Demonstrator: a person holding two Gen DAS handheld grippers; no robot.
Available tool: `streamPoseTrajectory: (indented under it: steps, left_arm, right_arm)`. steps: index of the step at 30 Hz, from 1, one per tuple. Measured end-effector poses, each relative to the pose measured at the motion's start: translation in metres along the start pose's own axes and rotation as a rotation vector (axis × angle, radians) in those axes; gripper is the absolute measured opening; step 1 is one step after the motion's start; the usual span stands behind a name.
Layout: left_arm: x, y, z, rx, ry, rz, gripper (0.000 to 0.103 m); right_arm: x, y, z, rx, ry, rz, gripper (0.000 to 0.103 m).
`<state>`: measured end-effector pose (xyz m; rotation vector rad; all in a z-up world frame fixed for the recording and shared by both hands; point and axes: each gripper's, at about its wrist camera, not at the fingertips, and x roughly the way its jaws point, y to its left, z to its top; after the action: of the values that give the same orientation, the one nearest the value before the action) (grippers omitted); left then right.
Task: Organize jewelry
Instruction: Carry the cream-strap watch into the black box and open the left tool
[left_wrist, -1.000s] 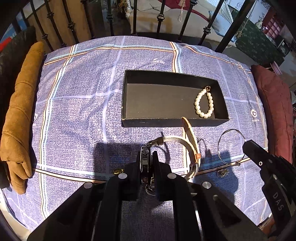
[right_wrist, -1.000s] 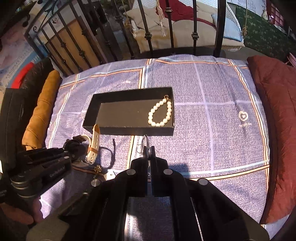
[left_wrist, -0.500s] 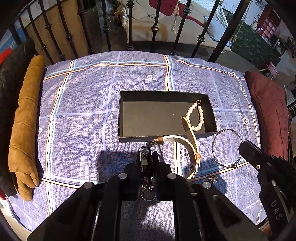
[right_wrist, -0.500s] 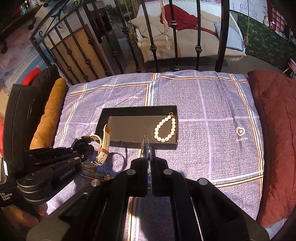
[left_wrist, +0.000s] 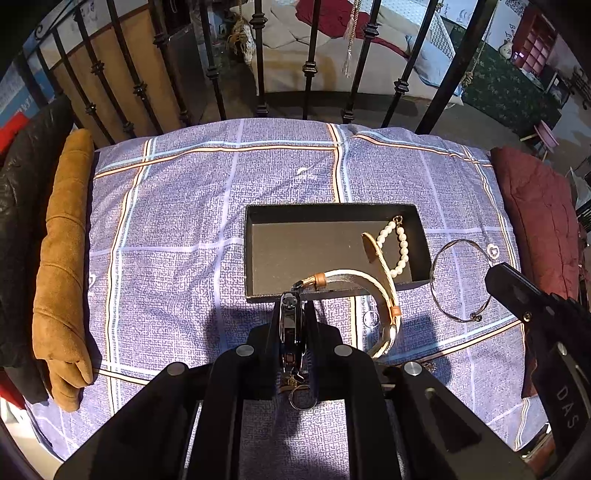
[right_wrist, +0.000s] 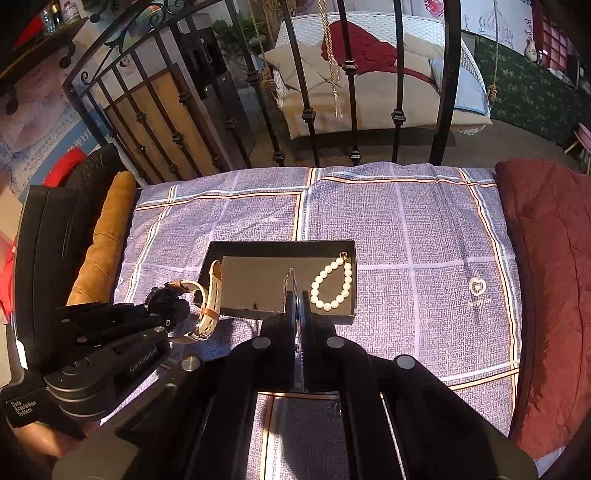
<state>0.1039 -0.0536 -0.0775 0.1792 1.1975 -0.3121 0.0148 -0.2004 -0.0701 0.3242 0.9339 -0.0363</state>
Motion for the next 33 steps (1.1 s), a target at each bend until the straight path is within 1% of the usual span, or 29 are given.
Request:
streamPoseTrajectory:
  steps: [12,18,27,33]
  left_arm:
    - [-0.005,-0.002,0.018,0.015,-0.024,0.01,0.01]
    - [-0.002,-0.003,0.025,0.015,-0.024,0.007,0.01]
    - [0.018,-0.01,0.044,0.033,-0.015,0.007,0.01]
    - [0.036,-0.013,0.054,0.039,0.005,0.007,0.01]
  right_arm:
    - [0.002,0.0,0.015,0.001,-0.018,0.006,0.003]
    - [0.017,-0.001,0.022,0.0,-0.007,0.005,0.003]
    - [0.042,-0.002,0.035,-0.025,0.003,-0.017,0.003]
    - [0.058,-0.005,0.04,-0.019,0.024,-0.022,0.003]
